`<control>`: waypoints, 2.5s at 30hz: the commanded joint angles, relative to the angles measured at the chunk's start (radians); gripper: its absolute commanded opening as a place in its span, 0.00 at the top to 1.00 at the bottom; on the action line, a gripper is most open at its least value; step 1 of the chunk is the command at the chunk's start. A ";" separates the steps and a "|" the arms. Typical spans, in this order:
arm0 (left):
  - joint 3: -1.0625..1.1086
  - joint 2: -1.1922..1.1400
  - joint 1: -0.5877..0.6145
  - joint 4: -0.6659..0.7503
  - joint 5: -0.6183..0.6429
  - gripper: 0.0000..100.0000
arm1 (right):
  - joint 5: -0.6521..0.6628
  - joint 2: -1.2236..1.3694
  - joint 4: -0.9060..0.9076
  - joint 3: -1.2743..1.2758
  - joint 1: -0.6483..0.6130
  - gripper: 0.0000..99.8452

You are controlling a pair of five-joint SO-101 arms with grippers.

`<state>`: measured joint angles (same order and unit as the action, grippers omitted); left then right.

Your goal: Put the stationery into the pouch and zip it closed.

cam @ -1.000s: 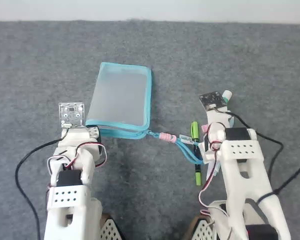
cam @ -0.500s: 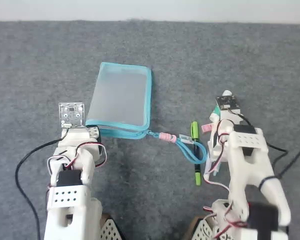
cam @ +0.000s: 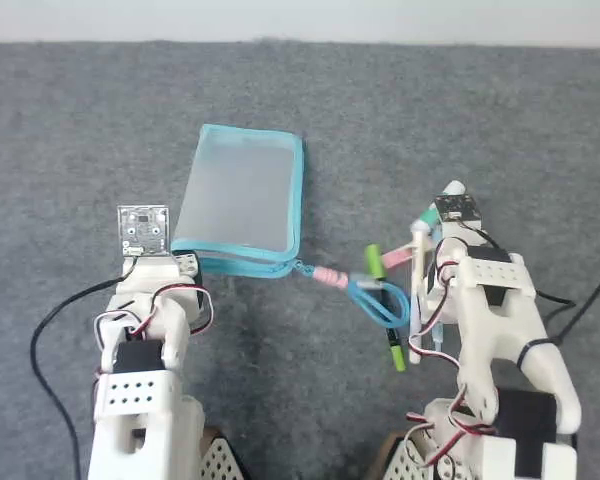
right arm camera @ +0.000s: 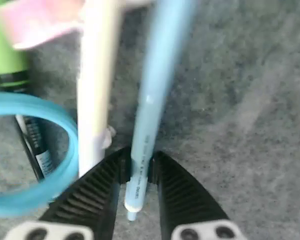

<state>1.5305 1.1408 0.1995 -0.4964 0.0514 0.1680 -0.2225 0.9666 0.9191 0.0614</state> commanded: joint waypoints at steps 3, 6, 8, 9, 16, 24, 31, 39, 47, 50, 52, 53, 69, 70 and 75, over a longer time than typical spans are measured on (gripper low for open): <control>-0.016 -0.005 -0.109 -0.008 0.014 0.99 | 0.038 -0.035 0.004 -0.038 0.042 0.99; -0.015 -0.005 -0.167 -0.008 0.017 0.99 | 0.081 -0.124 0.065 -0.044 0.051 0.99; -0.015 -0.005 -0.192 -0.008 0.018 0.99 | 0.094 -0.206 0.111 -0.043 0.044 0.99; -0.015 -0.005 -0.201 -0.006 0.018 0.99 | 0.095 -0.254 0.137 -0.043 0.035 0.99; -0.004 -0.011 -0.215 0.052 0.055 0.99 | 0.190 -0.564 0.380 -0.044 -0.214 0.99; 0.008 -0.012 -0.219 0.104 0.058 0.99 | 0.304 -0.716 0.492 -0.057 -0.444 0.99; 0.008 -0.012 -0.219 0.106 0.058 0.99 | 0.282 -0.727 0.509 -0.106 -0.496 0.99; 0.007 -0.012 -0.221 0.106 0.058 0.99 | 0.235 -0.803 0.458 -0.121 -0.572 0.99; 0.007 -0.012 -0.221 0.106 0.058 0.99 | 0.244 -0.831 0.469 -0.107 -0.668 0.99; 0.007 -0.012 -0.221 0.106 0.058 0.99 | 0.265 -0.779 0.464 -0.109 -0.668 0.99; 0.007 -0.012 -0.230 0.106 0.058 0.99 | 0.270 -0.736 0.455 -0.112 -0.667 0.99; 0.007 -0.012 -0.241 0.103 0.057 0.99 | 0.270 -0.713 0.446 -0.112 -0.667 0.99; 0.019 -0.011 -0.292 0.100 0.052 0.99 | 0.098 -0.271 0.430 -0.423 -0.516 0.99; 0.019 -0.012 -0.304 0.100 0.051 0.99 | 0.074 -0.231 0.430 -0.457 -0.509 0.99; 0.042 -0.006 -0.367 0.100 0.017 0.99 | -0.009 -0.015 0.509 -0.694 -0.487 0.99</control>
<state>1.5827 1.1408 -0.1258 -0.4273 0.0928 0.2110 -0.3176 1.4300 0.4020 -0.4511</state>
